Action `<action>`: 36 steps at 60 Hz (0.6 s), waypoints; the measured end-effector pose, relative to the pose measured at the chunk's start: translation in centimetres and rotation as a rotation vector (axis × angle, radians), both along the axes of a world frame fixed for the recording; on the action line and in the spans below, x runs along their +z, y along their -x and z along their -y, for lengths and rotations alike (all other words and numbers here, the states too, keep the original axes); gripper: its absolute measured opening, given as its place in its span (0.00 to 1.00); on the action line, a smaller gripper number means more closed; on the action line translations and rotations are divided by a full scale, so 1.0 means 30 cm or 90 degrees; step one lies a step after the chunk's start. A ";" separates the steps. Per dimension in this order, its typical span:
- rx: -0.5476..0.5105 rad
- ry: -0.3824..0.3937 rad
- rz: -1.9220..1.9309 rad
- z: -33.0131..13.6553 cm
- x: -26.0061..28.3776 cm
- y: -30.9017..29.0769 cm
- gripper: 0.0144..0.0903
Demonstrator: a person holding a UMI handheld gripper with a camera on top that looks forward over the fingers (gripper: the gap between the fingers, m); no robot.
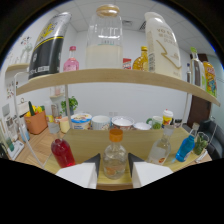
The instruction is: Make me a cup of Mount Fuji.
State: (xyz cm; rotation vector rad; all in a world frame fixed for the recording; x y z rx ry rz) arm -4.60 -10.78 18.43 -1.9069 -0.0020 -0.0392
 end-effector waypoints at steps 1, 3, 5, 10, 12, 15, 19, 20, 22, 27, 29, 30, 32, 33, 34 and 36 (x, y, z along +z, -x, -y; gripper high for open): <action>0.002 0.001 0.000 -0.004 -0.004 0.004 0.42; 0.007 0.003 0.000 -0.008 -0.009 0.006 0.35; 0.005 0.001 0.001 -0.010 -0.009 0.001 0.30; 0.014 0.000 -0.009 -0.012 -0.009 0.008 0.29; 0.014 0.002 -0.012 -0.012 -0.009 0.008 0.29; 0.015 0.006 -0.014 -0.010 -0.010 0.008 0.28; 0.010 0.011 -0.009 -0.004 -0.007 0.001 0.28; 0.009 0.010 -0.007 -0.001 -0.003 0.001 0.28; 0.011 0.008 -0.006 0.007 0.005 0.004 0.28; 0.015 -0.002 0.003 0.036 0.033 0.010 0.28; 0.018 -0.006 0.004 0.052 0.045 0.015 0.28; 0.019 -0.010 0.004 0.061 0.051 0.018 0.28; 0.022 -0.014 0.001 0.082 0.059 0.023 0.28; 0.023 -0.016 0.001 0.094 0.061 0.024 0.28; 0.022 -0.018 0.002 0.105 0.063 0.024 0.28; 0.025 -0.019 -0.002 0.130 0.060 0.029 0.28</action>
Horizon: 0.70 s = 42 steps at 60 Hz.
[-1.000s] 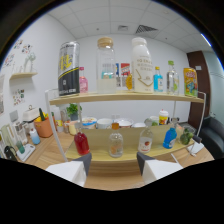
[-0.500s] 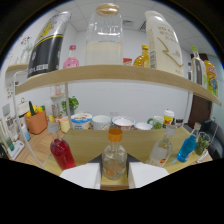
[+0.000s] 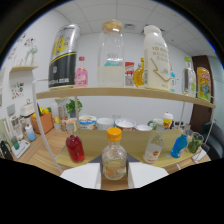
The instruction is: Make me a cup of Mount Fuji.
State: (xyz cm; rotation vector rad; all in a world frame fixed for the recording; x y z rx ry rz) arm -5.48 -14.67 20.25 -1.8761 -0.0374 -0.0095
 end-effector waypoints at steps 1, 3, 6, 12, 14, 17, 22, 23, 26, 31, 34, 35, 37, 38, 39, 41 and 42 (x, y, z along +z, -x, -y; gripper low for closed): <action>0.002 0.000 -0.004 0.013 -0.003 0.004 0.28; 0.000 0.000 -0.014 0.038 -0.013 0.007 0.28; 0.002 0.005 -0.020 0.075 -0.039 0.014 0.28; -0.001 0.016 -0.039 0.144 -0.105 0.021 0.28; -0.004 0.021 -0.052 0.162 -0.128 0.024 0.28; -0.002 0.031 -0.084 0.187 -0.163 0.034 0.28; -0.017 0.050 -0.157 0.217 -0.219 0.038 0.28; -0.019 0.053 -0.178 0.221 -0.226 0.041 0.28; -0.030 0.059 -0.248 0.226 -0.238 0.047 0.28; -0.050 0.056 -0.379 0.229 -0.247 0.045 0.28; -0.064 0.059 -0.456 0.230 -0.251 0.043 0.27; -0.070 0.057 -0.483 0.225 -0.254 0.044 0.27; -0.080 0.056 -0.538 0.223 -0.255 0.043 0.28; -0.085 0.056 -0.565 0.222 -0.256 0.042 0.28; -0.088 0.055 -0.593 0.221 -0.256 0.042 0.28; -0.092 0.052 -0.650 0.216 -0.252 0.043 0.28; -0.093 0.056 -0.679 0.216 -0.254 0.036 0.28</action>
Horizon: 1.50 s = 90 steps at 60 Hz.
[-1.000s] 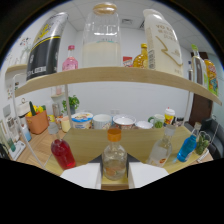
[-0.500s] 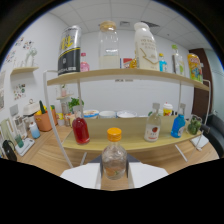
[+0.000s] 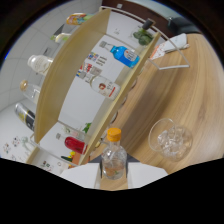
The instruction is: Make me a cup of Mount Fuji.
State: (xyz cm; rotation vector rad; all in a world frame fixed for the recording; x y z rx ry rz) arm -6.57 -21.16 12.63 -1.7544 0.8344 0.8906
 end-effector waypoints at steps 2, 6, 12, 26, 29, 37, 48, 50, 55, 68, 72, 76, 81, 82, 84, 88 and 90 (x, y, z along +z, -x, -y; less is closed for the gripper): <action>-0.012 -0.001 -0.048 -0.006 0.005 0.008 0.28; -0.028 -0.007 -0.156 -0.014 0.014 0.008 0.28; -0.051 -0.019 -0.291 -0.029 0.034 -0.002 0.27; -0.081 -0.038 -0.542 -0.038 0.047 -0.021 0.27; -0.088 -0.039 -0.575 -0.038 0.047 -0.023 0.27; -0.083 -0.030 -0.581 -0.030 0.037 -0.017 0.27; -0.073 -0.043 -0.559 -0.013 0.077 -0.012 0.27; -0.069 -0.046 -0.542 -0.011 0.089 -0.008 0.28; -0.050 -0.057 -0.454 -0.004 0.134 0.017 0.28; 0.024 -0.086 0.024 0.025 0.233 0.141 0.28; 0.037 -0.093 0.161 0.023 0.232 0.183 0.28; 0.052 -0.090 0.293 0.013 0.191 0.225 0.28; 0.074 -0.072 0.439 0.001 0.102 0.279 0.27; 0.079 -0.066 0.465 -0.003 0.079 0.290 0.28; 0.090 -0.057 0.510 -0.007 0.036 0.308 0.27; 0.112 -0.034 0.579 -0.013 -0.059 0.343 0.28; 0.124 -0.019 0.594 -0.017 -0.103 0.358 0.28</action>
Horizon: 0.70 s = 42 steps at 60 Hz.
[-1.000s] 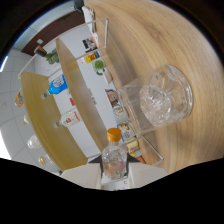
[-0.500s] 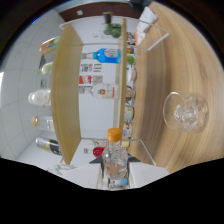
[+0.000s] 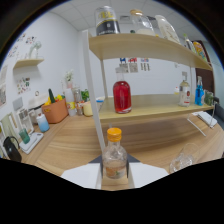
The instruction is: Make me a cup of Mount Fuji.
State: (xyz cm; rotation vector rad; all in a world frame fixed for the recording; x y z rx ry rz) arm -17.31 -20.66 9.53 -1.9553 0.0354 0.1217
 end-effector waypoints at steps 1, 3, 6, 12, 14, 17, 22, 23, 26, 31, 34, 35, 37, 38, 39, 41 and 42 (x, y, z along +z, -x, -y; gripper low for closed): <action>0.002 0.008 0.006 -0.002 -0.021 0.007 0.28; 0.005 0.022 0.015 -0.006 -0.060 0.017 0.28; 0.010 0.039 0.030 -0.010 -0.110 0.027 0.28; 0.028 0.060 0.063 -0.015 -0.173 0.055 0.28; 0.036 0.066 0.069 -0.017 -0.186 0.065 0.27; 0.046 0.075 0.079 -0.022 -0.204 0.078 0.27; 0.052 0.090 0.085 -0.026 -0.226 0.091 0.28; 0.052 0.092 0.083 -0.028 -0.227 0.093 0.28; 0.053 0.106 0.077 -0.029 -0.242 0.094 0.28; 0.052 0.143 0.070 -0.017 -0.277 0.092 0.28; 0.056 0.149 0.060 -0.010 -0.279 0.098 0.28; 0.057 0.149 0.060 -0.009 -0.279 0.098 0.28; 0.060 0.151 0.060 -0.006 -0.282 0.097 0.28; 0.063 0.151 0.060 -0.005 -0.282 0.098 0.29; 0.066 0.151 0.061 -0.003 -0.281 0.100 0.29; 0.071 0.150 0.064 0.002 -0.282 0.102 0.29; 0.073 0.150 0.066 0.004 -0.282 0.103 0.29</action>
